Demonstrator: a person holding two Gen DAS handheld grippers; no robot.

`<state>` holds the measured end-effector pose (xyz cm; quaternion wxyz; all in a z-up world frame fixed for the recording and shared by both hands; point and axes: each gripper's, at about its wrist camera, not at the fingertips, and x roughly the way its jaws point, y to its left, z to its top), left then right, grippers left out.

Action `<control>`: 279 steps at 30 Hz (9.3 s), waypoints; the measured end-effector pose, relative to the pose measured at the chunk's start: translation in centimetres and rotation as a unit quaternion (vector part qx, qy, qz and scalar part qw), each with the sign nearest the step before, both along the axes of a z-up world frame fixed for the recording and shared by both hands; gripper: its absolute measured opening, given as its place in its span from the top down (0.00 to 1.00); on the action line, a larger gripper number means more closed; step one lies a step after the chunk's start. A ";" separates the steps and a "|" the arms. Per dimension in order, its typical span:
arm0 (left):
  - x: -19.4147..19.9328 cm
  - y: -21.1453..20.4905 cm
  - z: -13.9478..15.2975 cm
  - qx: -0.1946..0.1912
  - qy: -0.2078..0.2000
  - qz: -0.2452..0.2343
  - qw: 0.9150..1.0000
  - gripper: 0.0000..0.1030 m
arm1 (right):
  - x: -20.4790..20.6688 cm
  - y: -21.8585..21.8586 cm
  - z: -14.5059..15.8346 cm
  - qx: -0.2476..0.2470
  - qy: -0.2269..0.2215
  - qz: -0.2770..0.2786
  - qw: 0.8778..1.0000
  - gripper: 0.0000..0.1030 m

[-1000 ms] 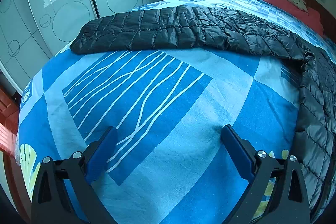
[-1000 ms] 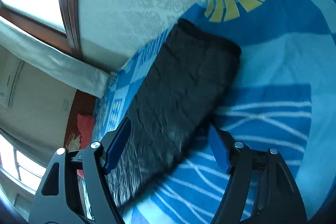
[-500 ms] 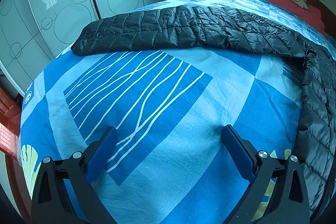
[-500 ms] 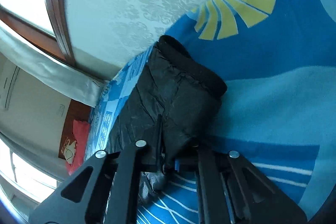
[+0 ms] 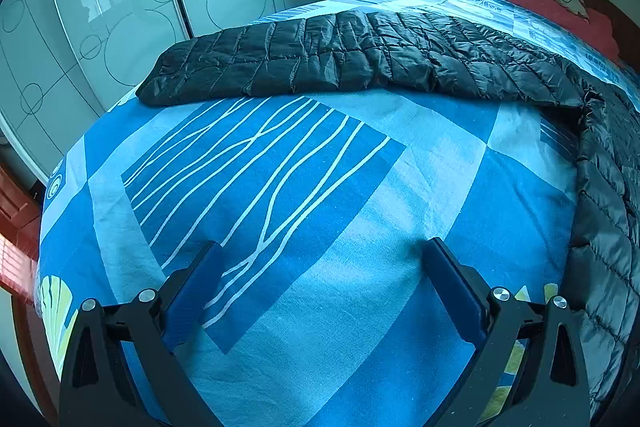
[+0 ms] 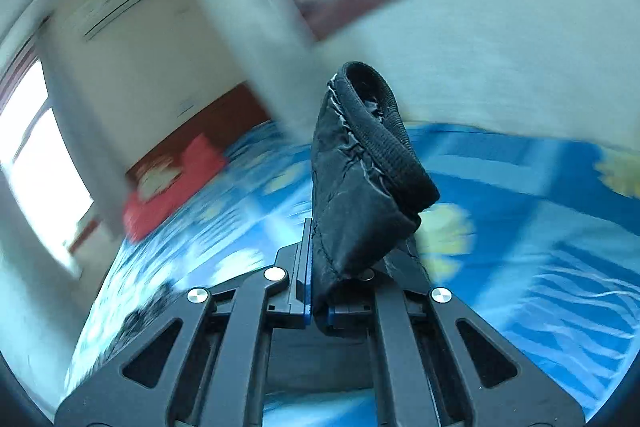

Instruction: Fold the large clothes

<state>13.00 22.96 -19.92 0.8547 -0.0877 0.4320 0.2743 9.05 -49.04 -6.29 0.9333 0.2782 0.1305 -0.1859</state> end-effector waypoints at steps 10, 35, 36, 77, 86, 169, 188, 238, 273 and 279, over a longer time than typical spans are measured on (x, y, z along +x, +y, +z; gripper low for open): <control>-0.1 -0.1 -0.2 0.002 -0.005 0.000 1.000 0.04 | 13.7 21.5 0.6 -0.059 0.045 0.200 0.977 0.96; -0.3 -0.1 -0.2 -0.001 -0.012 0.000 1.000 0.04 | 21.6 48.4 -10.2 -0.132 0.219 0.447 0.857 0.44; -0.3 -0.1 -0.2 -0.001 -0.012 0.000 1.000 0.04 | 20.9 48.7 -9.7 -0.129 0.210 0.461 0.853 0.43; -0.3 0.0 -0.4 0.005 -0.009 0.000 1.000 0.04 | 28.5 12.6 -11.9 -0.092 0.295 0.173 0.935 0.60; -0.3 0.0 -0.4 0.005 -0.010 0.000 1.000 0.04 | 23.0 15.9 -7.5 -0.096 0.238 0.180 0.950 0.56; 4.3 23.2 2.2 -0.084 -0.097 0.151 0.980 0.51 | 18.3 25.7 -13.1 -0.144 0.270 0.209 0.929 0.10; 5.8 19.7 4.7 -0.020 -0.094 0.122 0.988 0.89 | 18.4 25.6 -13.1 -0.146 0.270 0.207 0.929 0.09; 17.9 -35.0 5.0 0.068 -0.067 -0.337 0.937 0.89 | 18.3 25.6 -13.0 -0.144 0.267 0.204 0.931 0.08; 11.5 -20.3 8.1 0.120 -0.099 -0.265 0.951 0.36 | 21.6 33.2 -6.8 -0.086 0.227 0.296 0.924 0.17; 11.3 -14.8 7.4 0.118 -0.090 -0.216 0.965 0.36 | 25.0 37.4 -9.9 -0.101 0.275 0.336 0.895 0.78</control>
